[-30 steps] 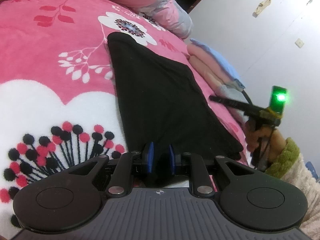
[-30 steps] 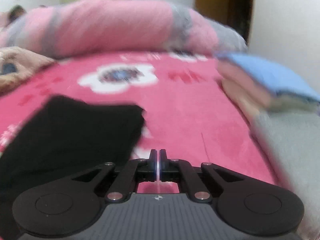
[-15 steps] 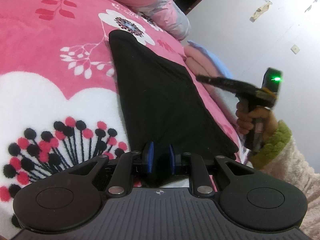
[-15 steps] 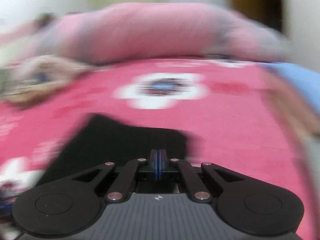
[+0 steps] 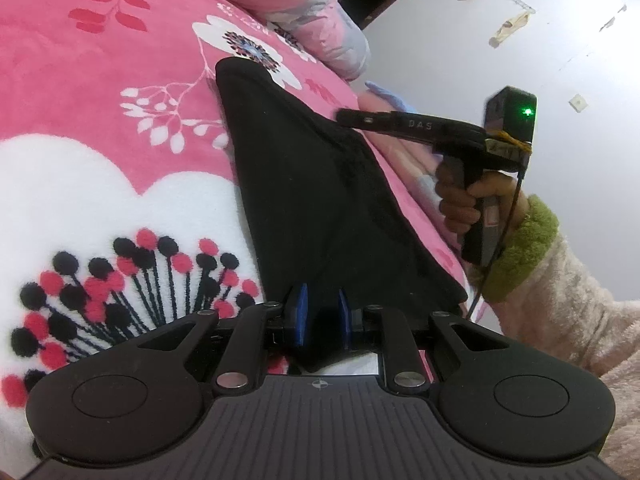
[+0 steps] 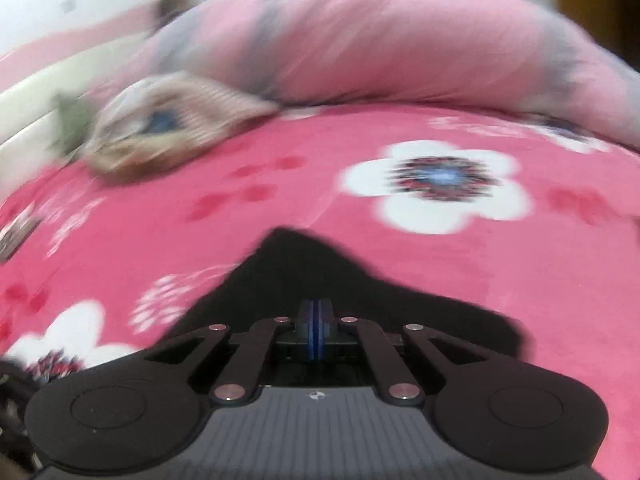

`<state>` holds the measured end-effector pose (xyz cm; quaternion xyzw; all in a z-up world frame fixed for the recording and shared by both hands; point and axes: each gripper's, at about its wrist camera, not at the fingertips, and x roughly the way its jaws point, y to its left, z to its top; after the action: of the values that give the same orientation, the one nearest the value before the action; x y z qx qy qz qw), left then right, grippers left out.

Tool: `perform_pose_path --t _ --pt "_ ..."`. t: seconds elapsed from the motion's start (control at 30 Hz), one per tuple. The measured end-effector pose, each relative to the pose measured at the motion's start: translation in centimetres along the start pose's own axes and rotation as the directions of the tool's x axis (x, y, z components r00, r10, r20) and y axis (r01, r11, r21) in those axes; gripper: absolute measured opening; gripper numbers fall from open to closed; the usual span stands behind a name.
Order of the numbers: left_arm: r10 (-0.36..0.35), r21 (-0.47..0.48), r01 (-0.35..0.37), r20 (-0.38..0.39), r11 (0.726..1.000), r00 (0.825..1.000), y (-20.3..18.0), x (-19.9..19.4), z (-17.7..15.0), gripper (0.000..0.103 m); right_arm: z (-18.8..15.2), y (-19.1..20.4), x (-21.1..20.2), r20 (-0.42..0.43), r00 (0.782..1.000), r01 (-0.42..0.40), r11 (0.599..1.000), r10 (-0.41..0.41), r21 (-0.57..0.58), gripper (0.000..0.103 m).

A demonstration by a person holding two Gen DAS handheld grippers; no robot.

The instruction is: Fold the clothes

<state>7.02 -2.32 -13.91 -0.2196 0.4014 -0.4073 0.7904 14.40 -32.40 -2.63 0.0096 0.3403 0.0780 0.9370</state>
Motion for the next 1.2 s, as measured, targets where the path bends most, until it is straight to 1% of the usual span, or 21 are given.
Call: perform_pose_path --t 0.23,0.27,0.3,0.33,0.4,0.43,0.47,0.5,0.57,0.63,0.67,0.7,0.77,0.83,0.87,0.93,0.97,1.03,1.13,1.17,1.2 --pt "-0.007 0.007 0.007 0.003 1.0 1.0 0.1 0.0 -0.1 0.018 1.9 -0.8 4.0 -0.018 0.995 0.104 0.992 -0.103 0.075 0.001" --pt "-0.01 0.007 0.01 0.003 1.0 1.0 0.2 0.0 -0.1 0.018 1.9 -0.3 3.0 -0.001 0.999 0.049 0.997 -0.049 0.061 0.001" --pt "-0.012 0.007 0.012 0.004 1.0 1.0 0.2 0.0 -0.1 0.018 1.9 0.7 2.4 -0.007 0.999 -0.035 0.999 0.035 0.032 0.001" --pt "-0.013 0.006 0.013 0.004 1.0 1.0 0.2 0.0 -0.1 0.018 1.8 1.7 1.8 -0.015 0.993 -0.119 0.993 0.119 0.003 0.001" --pt "-0.017 0.006 0.017 0.004 1.0 1.0 0.3 0.0 -0.2 0.018 1.1 3.9 1.4 -0.073 0.957 -0.284 0.957 0.279 -0.059 0.001" --pt "-0.019 0.006 0.019 0.005 1.0 1.0 0.3 0.0 -0.2 0.018 0.9 4.9 2.3 -0.104 0.946 -0.315 0.946 0.307 -0.079 0.001" --pt "-0.021 0.005 0.021 0.005 1.0 1.0 0.4 0.0 -0.2 0.018 0.7 5.6 3.6 -0.127 0.949 -0.3 0.95 0.288 -0.089 0.001" --pt "-0.022 0.005 0.022 0.005 1.0 1.0 0.4 0.0 -0.2 0.018 0.6 6.0 5.3 -0.141 0.962 -0.248 0.965 0.234 -0.088 0.0" --pt "-0.026 0.005 0.026 0.006 1.0 1.0 0.5 0.0 -0.2 0.018 1.3 4.2 6.9 -0.094 0.98 -0.172 0.985 0.173 0.019 0.0" --pt "-0.03 0.004 0.029 0.006 1.0 1.0 0.6 0.0 -0.2 0.018 2.4 2.0 7.3 -0.036 0.994 -0.1 0.984 0.106 0.15 0.0" --pt "-0.031 0.004 0.031 0.007 1.0 0.999 0.6 0.0 -0.2 0.018 2.8 1.8 6.7 -0.016 0.998 -0.064 0.99 0.067 0.128 0.001" --pt "-0.033 0.004 0.033 0.007 0.999 0.999 0.6 0.0 -0.2 0.018 3.1 2.3 6.1 -0.01 0.997 -0.069 0.994 0.07 0.089 0.001" --pt "-0.038 -0.001 0.038 0.007 0.999 0.999 0.8 0.0 -0.2 0.018 2.9 3.6 4.4 -0.024 0.984 -0.173 0.983 0.175 0.052 0.002" --pt "-0.044 -0.006 0.044 0.006 0.999 0.999 0.9 0.0 -0.2 0.018 2.7 5.0 4.2 -0.074 0.944 -0.319 0.947 0.32 0.024 0.001" --pt "-0.046 -0.008 0.046 0.006 0.999 0.999 0.9 0.0 -0.2 0.018 2.6 5.9 4.7 -0.099 0.932 -0.35 0.937 0.349 0.008 0.001" --pt "-0.046 -0.008 0.046 0.007 0.999 0.999 0.9 0.0 -0.2 0.018 2.3 7.3 6.9 -0.132 0.928 -0.353 0.935 0.348 -0.014 0.001" --pt "-0.041 -0.004 0.041 0.009 0.999 0.999 0.7 0.0 -0.3 0.018 2.5 7.4 8.2 -0.141 0.936 -0.326 0.945 0.324 0.004 0.001" --pt "-0.033 0.002 0.033 0.011 0.999 0.999 0.5 -0.1 -0.3 0.018 3.3 5.8 10.5 -0.113 0.962 -0.236 0.966 0.248 0.107 0.0" --pt "-0.035 0.001 0.035 0.012 0.999 0.999 0.6 -0.1 -0.3 0.018 4.3 2.1 9.9 -0.036 0.991 -0.11 0.949 0.126 0.296 0.002" --pt "-0.036 0.0 0.036 0.012 0.999 0.999 0.7 -0.1 -0.3 0.018 4.2 1.4 8.6 -0.02 0.992 -0.11 0.943 0.123 0.314 0.002" --pt "-0.037 0.0 0.037 0.012 0.999 0.999 0.7 -0.1 -0.3 0.018 3.9 1.0 6.9 -0.008 0.989 -0.138 0.94 0.148 0.311 0.002"
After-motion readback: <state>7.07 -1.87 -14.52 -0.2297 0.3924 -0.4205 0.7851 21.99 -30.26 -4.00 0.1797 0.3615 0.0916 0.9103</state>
